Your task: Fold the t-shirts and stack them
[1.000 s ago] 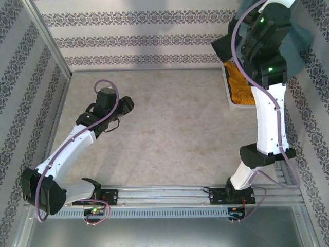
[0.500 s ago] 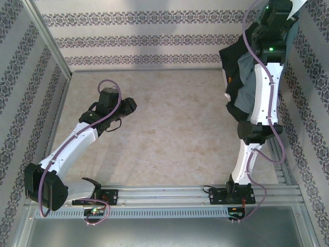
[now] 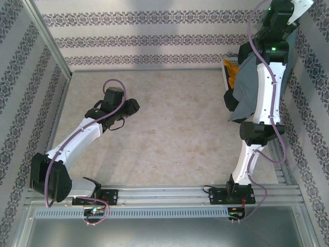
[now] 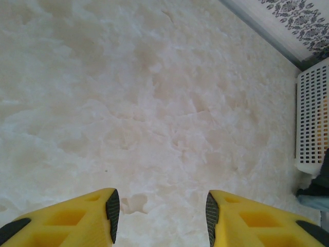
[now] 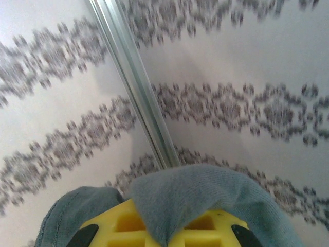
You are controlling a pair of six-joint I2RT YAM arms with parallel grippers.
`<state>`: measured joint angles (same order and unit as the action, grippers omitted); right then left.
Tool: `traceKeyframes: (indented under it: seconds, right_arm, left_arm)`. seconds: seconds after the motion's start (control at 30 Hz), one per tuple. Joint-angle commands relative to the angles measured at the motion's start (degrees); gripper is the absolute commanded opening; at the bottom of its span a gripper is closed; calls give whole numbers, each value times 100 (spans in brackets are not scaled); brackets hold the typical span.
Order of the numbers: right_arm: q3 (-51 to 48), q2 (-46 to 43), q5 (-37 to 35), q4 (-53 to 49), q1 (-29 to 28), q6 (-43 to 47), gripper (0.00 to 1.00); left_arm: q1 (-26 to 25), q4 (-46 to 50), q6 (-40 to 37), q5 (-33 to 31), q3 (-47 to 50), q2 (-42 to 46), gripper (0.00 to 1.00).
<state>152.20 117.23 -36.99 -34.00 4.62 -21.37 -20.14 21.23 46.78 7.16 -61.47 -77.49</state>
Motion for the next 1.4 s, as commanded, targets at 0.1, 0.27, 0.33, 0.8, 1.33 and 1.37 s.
traceKeyframes:
  seconds: [0.1, 0.27, 0.33, 0.8, 1.33, 1.37]
  right_arm:
    - [-1406, -486, 249, -701, -373, -670, 51]
    - [-1617, -387, 788, -2001, -229, -1428, 77]
    - [-2370, -651, 1263, -1977, -61, -1788, 78]
    - [-7644, -3016, 3865, 269, 771, -2435, 74]
    - [-7095, -2192, 3408, -593, 302, -2506, 46]
    - [-7024, -2158, 3279, -725, 294, -2477, 44]
  left_arm:
    - [39, -328, 140, 250, -191, -124, 49]
    - [39, -346, 138, 280, -92, -27, 49]
    - [38, -361, 137, 306, -27, 22, 49]
    - [36, -1142, 507, 862, 900, 203, 50]
    - [29, -1217, 457, 959, 949, 222, 50]
    - [32, -1206, 455, 963, 944, 217, 50]
